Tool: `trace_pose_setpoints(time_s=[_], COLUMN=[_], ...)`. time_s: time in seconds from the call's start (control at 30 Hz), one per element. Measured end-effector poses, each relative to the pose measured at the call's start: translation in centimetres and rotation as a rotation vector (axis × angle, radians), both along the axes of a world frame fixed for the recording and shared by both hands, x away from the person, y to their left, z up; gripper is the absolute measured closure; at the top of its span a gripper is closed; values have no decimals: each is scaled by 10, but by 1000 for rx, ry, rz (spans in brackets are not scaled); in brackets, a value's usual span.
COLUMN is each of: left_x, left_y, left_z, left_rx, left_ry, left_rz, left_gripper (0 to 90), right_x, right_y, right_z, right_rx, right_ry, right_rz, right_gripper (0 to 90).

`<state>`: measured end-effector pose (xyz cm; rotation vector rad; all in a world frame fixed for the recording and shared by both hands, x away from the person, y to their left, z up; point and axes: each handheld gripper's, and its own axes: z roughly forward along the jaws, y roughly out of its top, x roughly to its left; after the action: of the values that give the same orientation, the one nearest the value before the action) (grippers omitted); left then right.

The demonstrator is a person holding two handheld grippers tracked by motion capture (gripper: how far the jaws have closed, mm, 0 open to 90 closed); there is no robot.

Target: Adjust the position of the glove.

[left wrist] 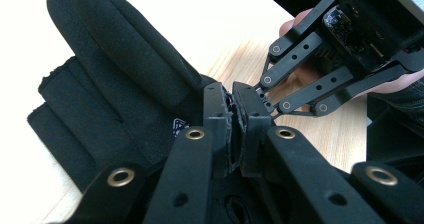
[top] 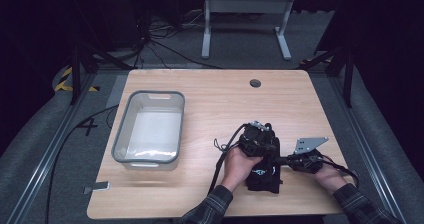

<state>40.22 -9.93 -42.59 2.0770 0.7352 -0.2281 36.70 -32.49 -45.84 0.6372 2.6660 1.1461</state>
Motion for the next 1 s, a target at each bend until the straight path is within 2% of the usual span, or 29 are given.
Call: trace_pose_setpoints(time_s=[0.1,0.3,0.43,0.6,0.63,0.77,0.8,0.9,1.0], left_x=[-1,-2,-6,-10,-10,-17,-20,-25,-32], left_y=[-2,-1,2,18,18,27,30,33,32], left_z=[-1,1,10,16,16,11,9,3,-1], left_rx=[-3,-46,-65,-30,-30,31,51,75,73], left_ry=[-1,4,-25,-56,-56,-70,-75,-73,-70], left_rz=[-6,-23,-31,-17,-17,0,0,-3,-21], left_gripper=[846,789,795,894,895,896,896,896,896], right_x=[0,0,1,1,1,-1,-2,-3,-2], right_y=[0,-7,-15,-34,-34,-43,-43,-45,-49], right_z=[0,5,9,10,10,10,10,8,8], right_rx=[-1,1,1,14,14,17,16,11,11], right_ry=[-2,-20,-44,-36,-36,-25,-24,-20,-27], right_rz=[0,-26,-67,-114,-114,-128,-127,-134,-168], right_gripper=[900,898,898,897,897,891,865,763,568])
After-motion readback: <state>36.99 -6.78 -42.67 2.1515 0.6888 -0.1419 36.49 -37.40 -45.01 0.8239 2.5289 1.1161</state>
